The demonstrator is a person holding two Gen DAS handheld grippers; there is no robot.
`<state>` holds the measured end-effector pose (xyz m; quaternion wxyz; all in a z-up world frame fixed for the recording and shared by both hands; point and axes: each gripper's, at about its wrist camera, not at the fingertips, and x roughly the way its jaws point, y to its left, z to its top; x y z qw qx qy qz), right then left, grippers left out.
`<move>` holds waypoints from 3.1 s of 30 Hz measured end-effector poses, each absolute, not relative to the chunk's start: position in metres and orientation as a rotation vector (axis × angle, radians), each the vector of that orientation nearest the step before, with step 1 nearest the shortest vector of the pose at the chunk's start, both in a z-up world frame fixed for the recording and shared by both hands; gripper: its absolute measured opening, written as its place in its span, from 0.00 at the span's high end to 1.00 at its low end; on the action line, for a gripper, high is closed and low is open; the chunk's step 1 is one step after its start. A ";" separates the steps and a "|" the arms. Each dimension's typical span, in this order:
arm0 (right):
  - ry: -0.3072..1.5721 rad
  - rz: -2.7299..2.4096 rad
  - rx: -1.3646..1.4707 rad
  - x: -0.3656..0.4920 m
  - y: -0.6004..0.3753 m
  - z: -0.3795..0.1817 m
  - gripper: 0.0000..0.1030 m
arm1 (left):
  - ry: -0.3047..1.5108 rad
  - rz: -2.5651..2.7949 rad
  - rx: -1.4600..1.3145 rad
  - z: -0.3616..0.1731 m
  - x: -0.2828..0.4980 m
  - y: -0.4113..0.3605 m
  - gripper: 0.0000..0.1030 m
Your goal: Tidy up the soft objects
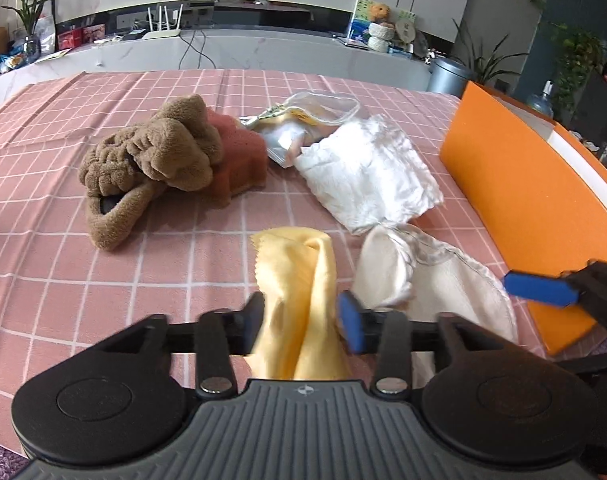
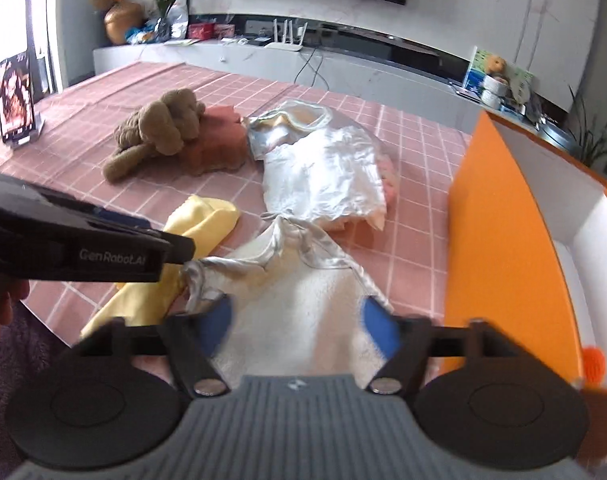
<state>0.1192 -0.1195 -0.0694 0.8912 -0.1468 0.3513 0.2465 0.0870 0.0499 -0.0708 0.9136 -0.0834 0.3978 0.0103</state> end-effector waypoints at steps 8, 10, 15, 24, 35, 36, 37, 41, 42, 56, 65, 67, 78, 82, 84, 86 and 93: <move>0.859 0.479 -0.184 0.147 -0.125 -0.091 0.21 | 0.858 0.016 -0.172 -0.080 0.102 0.045 0.46; 0.855 0.475 -0.195 0.147 -0.123 -0.092 0.21 | 0.856 0.014 -0.158 -0.082 0.105 0.043 0.47; 0.824 0.477 -0.200 0.144 -0.119 -0.092 0.34 | 0.843 0.001 -0.124 -0.083 0.108 0.037 0.58; 0.778 0.486 -0.220 0.136 -0.117 -0.090 0.83 | 0.837 -0.038 -0.145 -0.082 0.108 0.033 0.89; 0.708 0.448 -0.240 0.125 -0.118 -0.080 0.97 | 0.812 -0.040 -0.166 -0.074 0.097 0.028 0.97; 0.697 0.443 -0.237 0.123 -0.119 -0.077 0.97 | 0.800 -0.036 -0.172 -0.071 0.095 0.029 0.97; 0.684 0.439 -0.235 0.122 -0.121 -0.073 0.97 | 0.787 -0.033 -0.175 -0.066 0.093 0.029 0.97; 0.624 0.429 -0.227 0.112 -0.129 -0.050 0.97 | 0.754 -0.043 -0.190 -0.046 0.085 0.027 0.97; 0.602 0.425 -0.227 0.110 -0.131 -0.043 0.97 | 0.750 -0.049 -0.191 -0.041 0.084 0.025 0.97; 0.468 0.390 -0.195 0.102 -0.180 0.024 0.97 | 0.646 -0.197 -0.217 0.013 0.093 -0.008 0.97; 0.476 0.343 -0.172 0.122 -0.226 0.056 0.97 | 0.590 -0.330 -0.190 0.040 0.129 -0.046 0.97; 0.486 0.326 -0.172 0.128 -0.236 0.061 0.97 | 0.590 -0.362 -0.174 0.042 0.138 -0.056 0.97; 0.549 0.243 -0.247 0.172 -0.285 0.069 0.97 | 0.635 -0.505 -0.080 0.038 0.191 -0.107 0.97; 0.577 0.228 -0.263 0.188 -0.295 0.062 0.97 | 0.662 -0.538 -0.046 0.029 0.209 -0.123 0.97; 0.595 0.222 -0.268 0.195 -0.298 0.057 0.97 | 0.674 -0.549 -0.031 0.025 0.217 -0.128 0.97; 0.613 0.218 -0.272 0.204 -0.302 0.052 0.97 | 0.677 -0.564 -0.016 0.023 0.223 -0.133 0.97; 0.676 0.239 -0.321 0.228 -0.303 0.033 0.97 | 0.723 -0.582 0.083 0.008 0.244 -0.149 0.97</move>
